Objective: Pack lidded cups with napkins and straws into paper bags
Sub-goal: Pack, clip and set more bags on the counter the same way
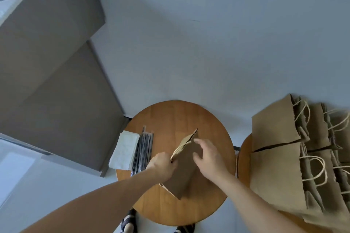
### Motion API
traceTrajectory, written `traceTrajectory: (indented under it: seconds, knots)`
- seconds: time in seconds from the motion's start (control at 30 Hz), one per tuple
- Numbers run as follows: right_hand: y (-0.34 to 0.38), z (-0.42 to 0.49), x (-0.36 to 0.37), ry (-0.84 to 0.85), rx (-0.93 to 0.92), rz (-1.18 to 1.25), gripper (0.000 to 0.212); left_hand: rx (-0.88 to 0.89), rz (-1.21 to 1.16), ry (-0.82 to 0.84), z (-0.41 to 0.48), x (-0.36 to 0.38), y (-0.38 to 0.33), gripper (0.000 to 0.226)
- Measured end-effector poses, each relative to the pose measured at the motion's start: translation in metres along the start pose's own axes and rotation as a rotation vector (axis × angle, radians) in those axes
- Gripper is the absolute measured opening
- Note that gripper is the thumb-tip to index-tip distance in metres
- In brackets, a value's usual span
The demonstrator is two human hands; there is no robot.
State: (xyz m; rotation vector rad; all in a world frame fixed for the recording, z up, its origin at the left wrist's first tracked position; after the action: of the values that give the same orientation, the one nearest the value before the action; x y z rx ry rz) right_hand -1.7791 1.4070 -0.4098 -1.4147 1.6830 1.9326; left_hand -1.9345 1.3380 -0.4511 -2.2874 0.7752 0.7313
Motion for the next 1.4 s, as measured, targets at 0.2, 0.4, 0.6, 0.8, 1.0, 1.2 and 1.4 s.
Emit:
traceTrajectory:
  seconds: [0.2, 0.4, 0.6, 0.8, 1.0, 1.2, 1.4]
  knots:
    - [0.011, 0.014, -0.014, -0.014, -0.328, -0.393, 0.059, 0.117, 0.167, -0.023, 0.003, -0.011, -0.016, 0.028]
    - [0.004, 0.024, -0.022, 0.003, -0.313, -0.368, 0.014, 0.348, 0.411, -0.057, 0.005, -0.023, -0.048, 0.019]
    - [-0.01, 0.032, -0.028, -0.022, -0.23, -0.332, 0.019, 0.379, 0.347, -0.171, 0.019, -0.044, -0.062, 0.022]
    - [-0.037, 0.031, -0.04, -0.121, -0.16, -0.097, 0.022, 0.265, 0.289, -0.283, 0.031, -0.048, -0.063, 0.03]
    - [-0.136, 0.002, -0.033, -0.228, 0.208, -0.027, 0.018, 0.251, 0.188, -0.318, 0.05, -0.052, -0.059, 0.041]
    - [-0.201, -0.015, 0.054, 0.266, 0.366, -0.288, 0.028, 0.328, 0.193, -0.377, 0.054, -0.048, -0.061, 0.044]
    - [-0.217, -0.023, 0.081, 0.371, 0.395, -0.405, 0.026, 0.361, 0.18, -0.379, 0.05, -0.043, -0.056, 0.049]
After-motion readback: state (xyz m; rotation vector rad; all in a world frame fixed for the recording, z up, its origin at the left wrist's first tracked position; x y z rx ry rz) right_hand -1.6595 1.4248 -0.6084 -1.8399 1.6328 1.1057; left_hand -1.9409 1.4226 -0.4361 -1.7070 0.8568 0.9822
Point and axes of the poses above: each hand's wrist, its own z-axis towards the middle knuckle, its own x-axis out of the palm, y = z × x, the point moved 9 cm from there along z, towards the middle knuckle, and after that the axes turned 8 degrees about -x, right-handed, at the moved point
